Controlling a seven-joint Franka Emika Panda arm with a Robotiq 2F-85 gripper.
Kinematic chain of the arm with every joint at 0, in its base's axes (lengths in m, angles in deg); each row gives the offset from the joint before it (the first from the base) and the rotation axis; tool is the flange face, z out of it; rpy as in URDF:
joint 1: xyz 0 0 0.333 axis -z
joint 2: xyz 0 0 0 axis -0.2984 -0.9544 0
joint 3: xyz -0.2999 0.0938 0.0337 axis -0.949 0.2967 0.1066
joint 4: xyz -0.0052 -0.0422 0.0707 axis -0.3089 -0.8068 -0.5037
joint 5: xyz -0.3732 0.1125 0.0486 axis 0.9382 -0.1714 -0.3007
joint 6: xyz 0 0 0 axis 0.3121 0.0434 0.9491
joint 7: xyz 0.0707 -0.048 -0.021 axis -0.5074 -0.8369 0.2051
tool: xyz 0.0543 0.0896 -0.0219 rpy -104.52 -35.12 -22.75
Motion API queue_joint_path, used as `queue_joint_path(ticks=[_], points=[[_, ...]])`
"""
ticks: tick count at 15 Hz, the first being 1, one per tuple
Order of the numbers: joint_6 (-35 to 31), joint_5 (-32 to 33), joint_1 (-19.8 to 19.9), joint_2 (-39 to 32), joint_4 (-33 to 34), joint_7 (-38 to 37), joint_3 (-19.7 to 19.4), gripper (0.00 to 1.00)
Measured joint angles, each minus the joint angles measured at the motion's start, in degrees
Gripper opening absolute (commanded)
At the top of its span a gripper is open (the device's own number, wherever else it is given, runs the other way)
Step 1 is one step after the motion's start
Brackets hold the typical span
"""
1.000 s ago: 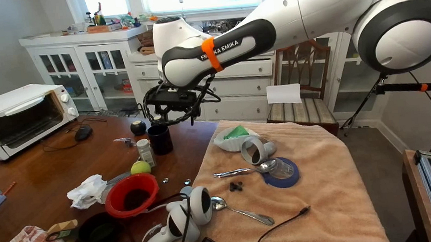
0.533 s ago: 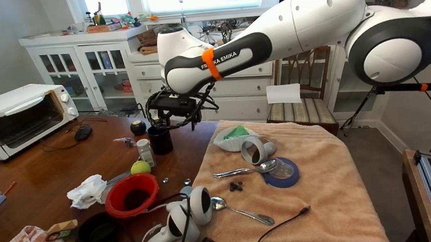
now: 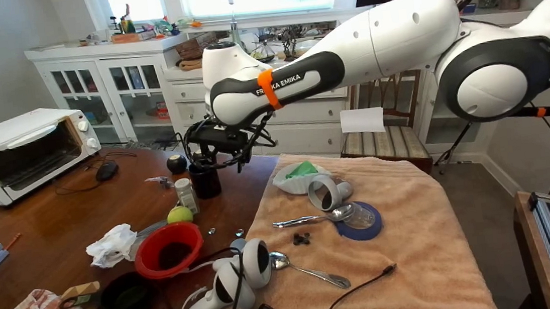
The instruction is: Take the black mug and put it on the orange towel
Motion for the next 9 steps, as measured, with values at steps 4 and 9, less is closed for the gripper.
queue_joint_path(ticks=[4,9], points=[[-1.39,0.0,0.37,-1.43,1.56,-0.67,0.4,0.87],[-2.6,0.0,0.54,-2.74,3.04,-1.06,0.65,0.72]])
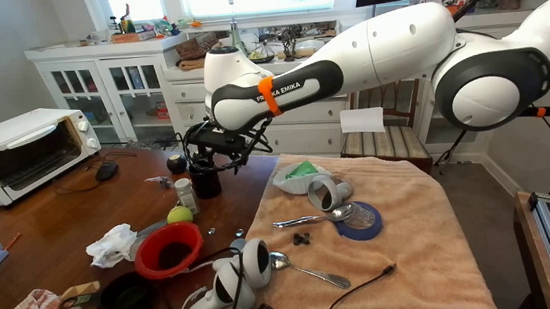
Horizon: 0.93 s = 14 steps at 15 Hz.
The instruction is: Take the black mug and put it on the orange towel
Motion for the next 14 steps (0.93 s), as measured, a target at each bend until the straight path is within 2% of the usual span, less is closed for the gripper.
queue_joint_path(ticks=[1,2,3,4,7,8,9,10,11,13,14], points=[[-0.08,0.0,0.01,-0.24,0.27,-0.04,0.0,0.71],[-0.33,0.0,0.01,-0.41,0.43,-0.14,0.0,0.77],[-0.43,0.0,0.01,-0.54,0.52,-0.19,0.0,0.74],[-0.5,0.0,0.01,-0.68,0.7,-0.3,-0.01,0.83],[-0.51,0.0,0.01,-0.97,1.16,-0.4,-0.01,0.95],[-0.52,0.0,0.02,-1.02,1.29,-0.44,0.04,0.94],[-0.58,0.0,0.04,-1.05,1.45,-0.49,0.18,0.87],[-0.59,0.0,0.05,-1.07,1.63,-0.53,0.28,0.87],[-0.68,0.0,0.04,-1.08,1.72,-0.61,0.39,0.81],[-0.94,0.0,0.03,-1.26,1.73,-0.97,0.43,0.8],[-1.02,0.0,0.03,-1.46,1.76,-1.16,0.43,0.75]])
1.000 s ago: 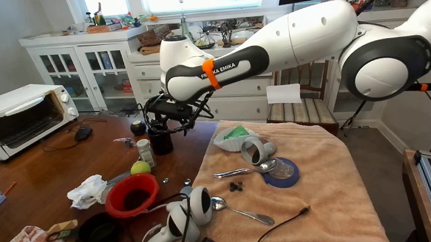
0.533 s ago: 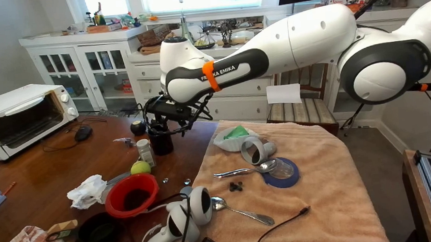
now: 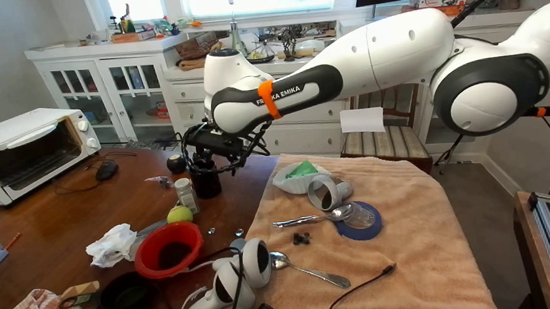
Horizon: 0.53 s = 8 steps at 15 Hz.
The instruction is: Take the black mug and put it on the orange towel
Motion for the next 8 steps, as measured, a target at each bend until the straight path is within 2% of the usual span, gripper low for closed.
queue_joint_path(ticks=[2,4,5,6,8], points=[[-0.14,0.0,0.0,-0.55,0.04,-0.42,-0.02,0.76],[-0.23,0.0,0.01,-1.04,0.15,-0.71,-0.07,0.82],[-0.23,0.0,0.01,-1.16,0.26,-0.84,-0.11,0.8],[-0.23,0.01,0.0,-1.18,0.3,-1.05,-0.19,0.84],[-0.11,0.1,-0.03,-1.18,0.57,-1.67,-0.49,0.78]])
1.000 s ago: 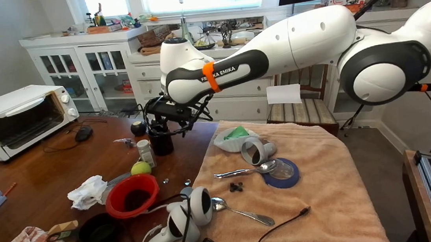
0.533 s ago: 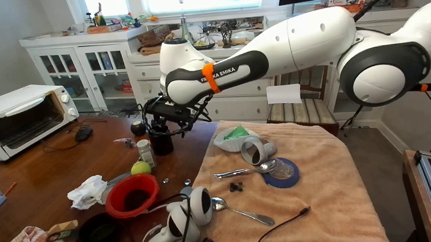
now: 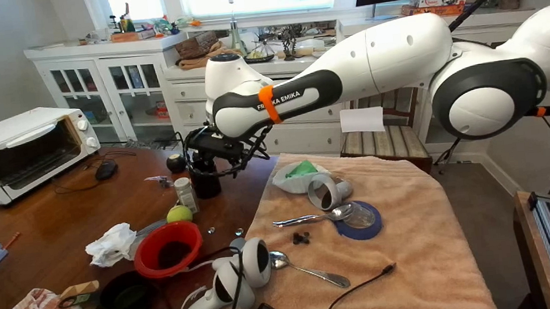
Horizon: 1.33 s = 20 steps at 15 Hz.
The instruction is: Take the black mug and put it on the orange towel
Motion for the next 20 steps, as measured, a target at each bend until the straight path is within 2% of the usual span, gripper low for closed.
queue_joint_path(ticks=[1,2,3,5,6,8,10,12,13,14,16,20], points=[[0.14,0.13,-0.08,0.01,0.25,-0.36,-0.37,0.71],[0.37,0.43,-0.21,0.03,0.5,-0.81,-0.91,0.58],[0.73,0.73,-0.41,0.06,0.74,-1.19,-1.63,0.51],[1.86,1.53,-0.95,0.21,1.02,-1.8,-3.11,0.51],[2.87,1.9,-1.22,0.29,1.08,-2.01,-3.77,0.47],[4.65,2.31,-1.62,0.3,1.16,-2.12,-4.69,0.56],[7.12,2.9,-1.99,0.31,1.31,-2.12,-5.49,0.62],[9.43,3.32,-2.23,0.32,1.57,-2.12,-6.0,0.58],[10.67,3.5,-2.33,0.33,1.73,-2.1,-6.2,0.6],[11.95,3.71,-2.38,0.35,1.89,-2.0,-6.34,0.54],[14.74,3.97,-2.38,0.49,2.16,-1.61,-6.49,0.51],[20.06,4.01,-2.18,1.07,2.34,0.45,-6.52,0.51]])
